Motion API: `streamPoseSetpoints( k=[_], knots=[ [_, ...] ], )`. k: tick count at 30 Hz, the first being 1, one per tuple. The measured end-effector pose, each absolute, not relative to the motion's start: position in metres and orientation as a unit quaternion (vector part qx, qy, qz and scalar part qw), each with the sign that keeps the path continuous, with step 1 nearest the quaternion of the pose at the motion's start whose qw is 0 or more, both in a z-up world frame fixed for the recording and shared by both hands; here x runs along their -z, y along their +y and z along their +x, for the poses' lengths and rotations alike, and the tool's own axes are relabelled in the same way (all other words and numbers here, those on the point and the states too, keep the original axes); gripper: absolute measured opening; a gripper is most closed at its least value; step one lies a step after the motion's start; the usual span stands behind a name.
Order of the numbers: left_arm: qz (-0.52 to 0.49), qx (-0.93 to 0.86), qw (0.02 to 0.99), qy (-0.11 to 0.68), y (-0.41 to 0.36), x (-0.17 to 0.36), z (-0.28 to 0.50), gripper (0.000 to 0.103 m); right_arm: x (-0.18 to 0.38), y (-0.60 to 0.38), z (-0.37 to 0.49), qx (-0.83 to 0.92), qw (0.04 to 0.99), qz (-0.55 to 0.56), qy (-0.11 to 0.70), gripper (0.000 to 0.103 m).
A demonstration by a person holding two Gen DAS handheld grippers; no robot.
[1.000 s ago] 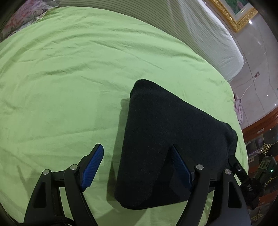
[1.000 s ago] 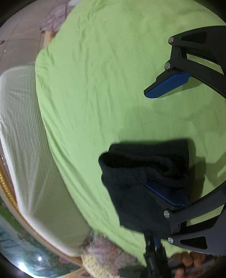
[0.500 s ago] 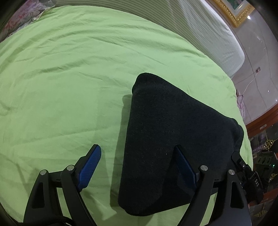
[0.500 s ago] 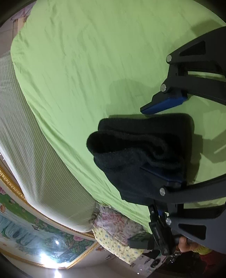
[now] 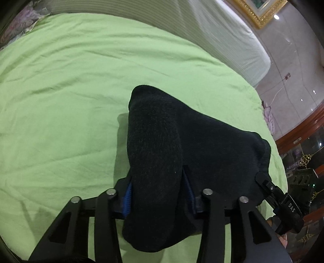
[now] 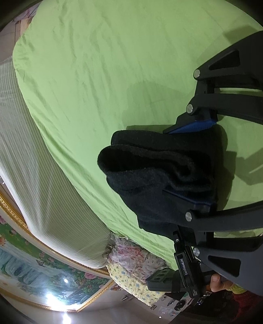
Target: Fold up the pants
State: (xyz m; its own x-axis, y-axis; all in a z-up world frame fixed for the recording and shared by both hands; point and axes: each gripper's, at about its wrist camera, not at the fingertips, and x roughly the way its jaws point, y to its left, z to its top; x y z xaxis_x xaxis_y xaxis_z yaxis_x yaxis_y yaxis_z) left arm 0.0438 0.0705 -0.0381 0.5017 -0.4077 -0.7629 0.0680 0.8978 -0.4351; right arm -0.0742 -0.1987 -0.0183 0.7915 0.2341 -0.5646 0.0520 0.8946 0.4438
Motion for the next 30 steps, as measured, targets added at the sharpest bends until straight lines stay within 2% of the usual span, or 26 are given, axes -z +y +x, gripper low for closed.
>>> streamPoseSetpoints(
  k=[5,18,30],
  knots=[
    [-0.204,0.150,0.854,0.454,0.084,0.017,0.034,0.035,-0.001,-0.183,-0.069,-0.056,0.926,0.206,0.311,0.049],
    [-0.205,0.095,0.893,0.390,0.155,-0.035,0.046,0.035,-0.019,-0.114,0.007,-0.130,0.926,0.178,0.307,0.048],
    [-0.220,0.045,0.896,0.383,0.219,-0.013,0.086,0.035,-0.004,-0.075,0.068,-0.146,0.924,0.148,0.320,0.048]
  ],
)
